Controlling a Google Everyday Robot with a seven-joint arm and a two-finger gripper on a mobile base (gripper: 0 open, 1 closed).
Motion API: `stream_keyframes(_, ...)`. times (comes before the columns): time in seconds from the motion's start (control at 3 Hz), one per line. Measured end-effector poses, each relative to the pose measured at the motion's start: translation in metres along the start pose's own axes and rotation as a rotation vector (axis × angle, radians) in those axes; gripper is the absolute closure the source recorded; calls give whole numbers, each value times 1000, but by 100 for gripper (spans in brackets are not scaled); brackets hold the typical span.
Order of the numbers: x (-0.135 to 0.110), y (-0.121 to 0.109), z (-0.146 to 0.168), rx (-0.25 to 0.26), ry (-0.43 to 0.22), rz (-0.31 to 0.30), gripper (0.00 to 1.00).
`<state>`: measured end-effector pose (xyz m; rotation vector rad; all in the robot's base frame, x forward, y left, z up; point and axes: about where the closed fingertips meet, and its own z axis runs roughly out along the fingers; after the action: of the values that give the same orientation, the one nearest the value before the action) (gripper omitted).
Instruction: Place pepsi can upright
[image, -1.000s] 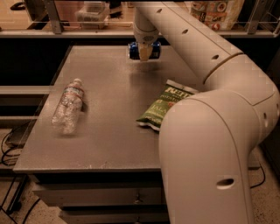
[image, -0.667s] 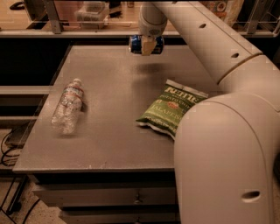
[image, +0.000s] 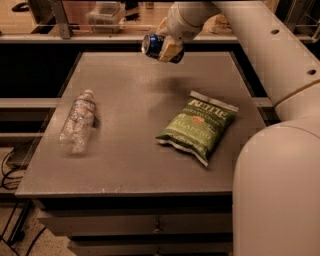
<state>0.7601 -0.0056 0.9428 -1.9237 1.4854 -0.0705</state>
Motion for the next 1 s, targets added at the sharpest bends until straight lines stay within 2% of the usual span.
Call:
stream_keyframes(0.33,-3,16,-4,-15,-138,62,100)
stream_keyframes(0.67,-6,18,-3,-19,-151,66,100)
stream_keyframes(1.0,-12,26,3,-64,-153,61,100)
